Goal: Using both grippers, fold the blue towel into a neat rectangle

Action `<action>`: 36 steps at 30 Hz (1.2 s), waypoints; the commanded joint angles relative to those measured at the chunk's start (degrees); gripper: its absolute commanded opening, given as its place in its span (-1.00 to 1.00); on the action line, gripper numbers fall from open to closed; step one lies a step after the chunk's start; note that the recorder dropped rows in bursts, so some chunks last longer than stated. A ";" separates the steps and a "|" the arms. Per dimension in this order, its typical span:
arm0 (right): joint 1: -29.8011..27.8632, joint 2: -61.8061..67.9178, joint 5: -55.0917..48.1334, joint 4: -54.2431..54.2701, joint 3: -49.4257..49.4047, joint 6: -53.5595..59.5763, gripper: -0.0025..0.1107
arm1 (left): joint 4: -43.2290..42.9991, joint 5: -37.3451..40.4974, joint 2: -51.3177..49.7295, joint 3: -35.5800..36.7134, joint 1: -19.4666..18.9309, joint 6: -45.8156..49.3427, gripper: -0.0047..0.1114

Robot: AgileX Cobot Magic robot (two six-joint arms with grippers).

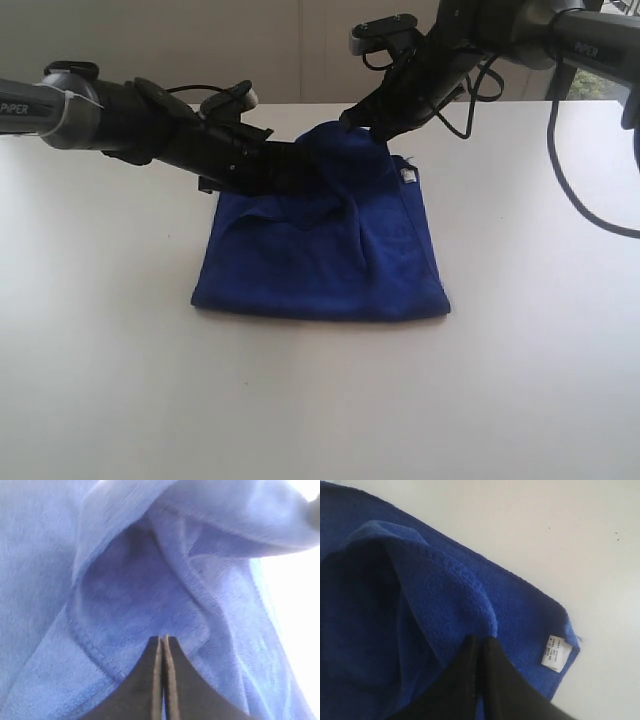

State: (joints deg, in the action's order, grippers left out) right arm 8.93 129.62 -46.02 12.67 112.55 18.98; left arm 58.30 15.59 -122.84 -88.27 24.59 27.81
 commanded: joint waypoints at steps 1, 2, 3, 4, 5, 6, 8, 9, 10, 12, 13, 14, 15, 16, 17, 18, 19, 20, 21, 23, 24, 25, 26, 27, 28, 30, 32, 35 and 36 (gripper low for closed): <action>-0.29 -0.15 0.40 -0.13 -0.01 0.29 -0.96 | 0.22 0.18 0.66 -0.12 0.09 1.34 -0.92; -0.29 -0.15 0.40 -0.13 -0.01 0.29 -0.96 | 0.22 -0.07 0.36 -0.12 0.09 1.34 -0.92; -0.29 -0.15 0.40 -0.13 -0.01 0.29 -0.96 | 0.39 -0.07 -0.11 -0.12 0.09 1.34 -0.92; -0.29 -0.15 0.40 -0.01 -0.01 0.29 -0.96 | 0.88 -0.07 -0.56 -0.12 0.09 1.34 -0.92; -0.29 -0.15 0.40 -0.01 -0.01 0.29 -0.96 | 1.84 0.39 -0.85 -0.12 0.09 1.34 -0.92; -0.29 -0.15 0.40 -0.01 -0.01 0.29 -0.96 | 2.81 0.77 -1.23 -0.12 0.09 0.88 -0.92; -0.29 -0.15 0.40 0.22 -0.01 0.29 -0.96 | 4.55 1.27 -1.64 -0.12 0.19 0.72 -0.86; -0.29 -0.15 0.40 0.22 -0.01 0.29 -0.96 | 4.81 1.40 -1.63 -0.12 0.20 0.72 -0.80; -0.29 -0.15 0.40 0.33 -0.01 0.29 -0.96 | 4.81 1.70 -1.63 -0.12 0.20 0.72 -0.71; -0.29 -0.15 0.40 0.33 -0.01 0.29 -0.96 | 4.66 1.79 -1.66 -0.12 0.20 0.72 -0.56; -0.29 -0.15 0.40 0.33 -0.01 0.29 -0.96 | 4.66 1.66 -1.76 -0.12 0.20 0.72 -0.47; -0.29 -0.15 0.40 0.33 -0.01 0.29 -0.96 | 4.66 1.66 -1.90 -0.12 0.20 0.87 -0.41; -0.29 -0.15 0.40 0.33 -0.01 0.29 -0.96 | 4.66 1.66 -2.15 -0.12 0.20 0.87 -0.35; -0.29 -0.15 0.40 0.33 -0.01 0.29 -0.96 | 4.66 1.78 -2.44 -0.12 0.20 0.87 -0.31; -0.29 -0.15 0.40 0.33 -0.01 0.29 -0.96 | 4.86 2.10 -2.55 -0.12 0.20 0.87 -0.28; -0.29 -0.15 0.40 0.33 -0.01 0.29 -0.96 | 5.33 2.65 -2.96 -0.12 0.20 0.87 -0.26; -0.29 -0.15 0.40 0.33 -0.01 0.29 -0.96 | 6.24 3.33 -3.27 -0.12 0.20 0.87 -0.24; -0.29 -0.15 0.40 0.33 -0.01 0.29 -0.96 | 7.05 3.66 -3.54 -0.12 0.20 0.87 -0.24; -0.29 -0.15 0.40 0.33 -0.01 0.29 -0.96 | 7.69 3.78 -3.84 -0.12 0.20 0.87 -0.24; -0.29 -0.15 0.40 0.33 -0.01 0.29 -0.96 | 7.68 3.78 -4.22 -0.12 0.20 0.87 -0.24; -0.29 -0.15 0.40 0.44 -0.01 0.29 -0.96 | 7.68 3.78 -4.54 -0.12 0.20 0.87 -0.24; -0.29 -0.15 0.40 0.44 -0.01 0.29 -0.96 | 7.68 3.68 -4.66 -0.12 0.20 0.87 -0.24; -0.29 -0.15 0.40 0.44 -0.01 0.29 -0.96 | 7.68 3.68 -5.10 -0.12 0.20 0.87 -0.24; -0.29 -0.15 0.40 0.44 -0.01 0.29 -0.96 | 7.68 3.68 -5.13 -0.12 0.20 0.87 -0.24; -0.29 -0.15 0.40 0.44 -0.01 0.29 -0.96 | 7.68 3.56 -5.54 -0.12 0.20 0.87 -0.26; -0.29 -0.15 0.40 0.44 -0.01 0.29 -0.96 | 7.68 3.66 -5.85 -0.12 0.20 0.87 -0.32; -0.29 -0.15 0.40 0.44 -0.01 0.29 -0.96 | 7.68 3.53 -5.79 -0.12 0.20 0.87 -0.48; -0.29 -0.15 0.40 0.57 -0.01 0.29 -0.96 | 7.68 3.37 -5.79 -0.12 0.20 0.87 -0.81; -0.29 -0.15 0.40 0.57 -0.01 0.29 -0.96 | 7.68 3.37 -5.79 -0.12 0.20 0.87 -0.92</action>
State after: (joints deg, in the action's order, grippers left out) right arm 8.93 129.62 -46.02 12.99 112.55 18.98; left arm 65.23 18.27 -128.37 -88.41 24.59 28.73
